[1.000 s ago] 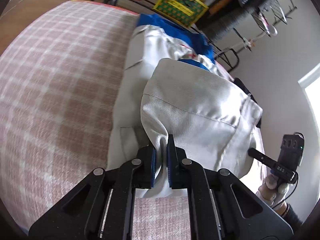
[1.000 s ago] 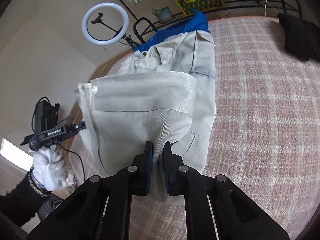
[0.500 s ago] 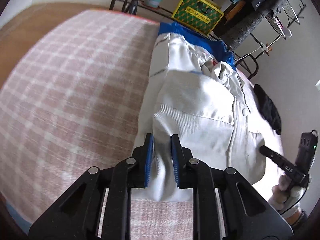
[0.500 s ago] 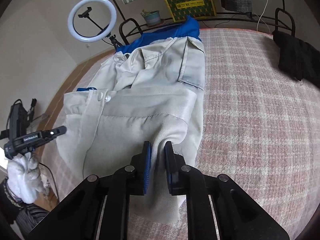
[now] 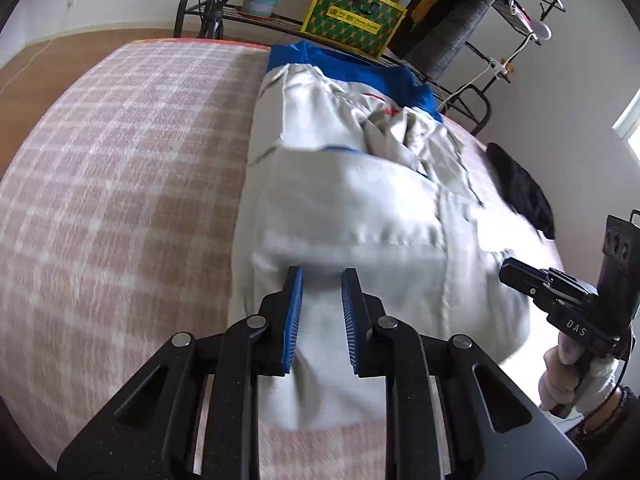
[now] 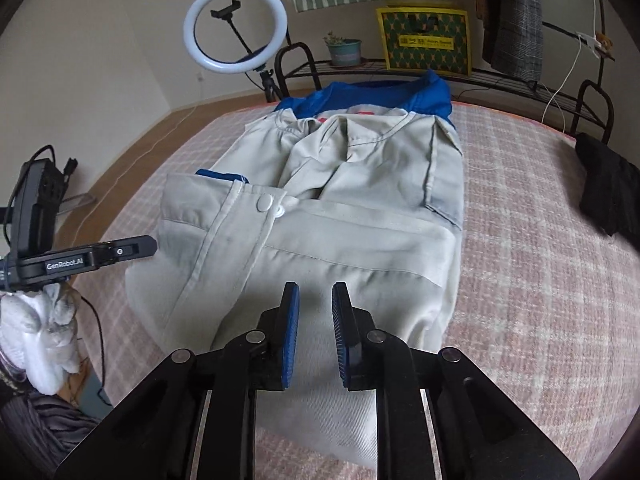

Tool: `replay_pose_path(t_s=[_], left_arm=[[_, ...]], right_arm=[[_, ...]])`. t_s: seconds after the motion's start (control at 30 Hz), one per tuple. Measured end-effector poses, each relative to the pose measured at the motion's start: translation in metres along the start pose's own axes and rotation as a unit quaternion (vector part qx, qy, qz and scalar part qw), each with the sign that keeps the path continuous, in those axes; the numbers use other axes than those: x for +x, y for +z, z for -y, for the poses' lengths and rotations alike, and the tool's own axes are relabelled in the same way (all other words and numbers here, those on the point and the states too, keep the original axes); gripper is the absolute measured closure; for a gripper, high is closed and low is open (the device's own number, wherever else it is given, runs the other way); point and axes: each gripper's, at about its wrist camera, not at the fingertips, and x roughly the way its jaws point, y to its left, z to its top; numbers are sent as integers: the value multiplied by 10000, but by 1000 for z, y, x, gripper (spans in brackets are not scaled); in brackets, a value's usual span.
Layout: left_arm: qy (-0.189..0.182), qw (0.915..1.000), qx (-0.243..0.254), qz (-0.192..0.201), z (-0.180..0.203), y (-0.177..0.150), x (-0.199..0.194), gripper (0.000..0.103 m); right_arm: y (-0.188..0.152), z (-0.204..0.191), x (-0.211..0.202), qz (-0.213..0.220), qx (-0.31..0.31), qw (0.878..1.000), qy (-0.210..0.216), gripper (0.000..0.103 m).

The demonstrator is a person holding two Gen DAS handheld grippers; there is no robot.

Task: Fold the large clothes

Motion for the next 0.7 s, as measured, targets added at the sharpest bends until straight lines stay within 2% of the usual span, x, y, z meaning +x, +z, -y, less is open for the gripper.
replay_pose_path(t_s=[0.1, 0.17, 0.2, 0.3, 0.37, 0.43, 0.53, 0.63, 0.7], left_arm=[[-15, 9997, -171, -194, -15, 15, 24, 85], [-126, 9992, -219, -323, -25, 21, 39, 95], [-148, 9992, -218, -305, -27, 22, 40, 96], [-118, 9996, -177, -206, -26, 25, 29, 96], [63, 9999, -156, -40, -26, 23, 11, 95], [57, 9999, -29, 101, -22, 21, -5, 95], [66, 9990, 189, 388, -4, 20, -23, 95], [-267, 9987, 292, 314, 19, 27, -20, 95], [-287, 9978, 549, 248, 40, 31, -8, 94]], right_arm=[[8, 5, 26, -254, -21, 9988, -413, 88], [12, 13, 39, -408, 71, 9980, -484, 91], [13, 16, 44, -451, 125, 9973, -559, 92], [15, 15, 44, -445, 109, 9968, -657, 92], [14, 13, 40, -428, 86, 9966, -695, 92], [15, 14, 30, -323, 172, 9974, -620, 88], [19, 21, 13, -115, 369, 9983, -425, 88], [27, 21, 1, 87, 428, 9989, -196, 88], [32, 13, 1, 104, 343, 9994, 7, 88]])
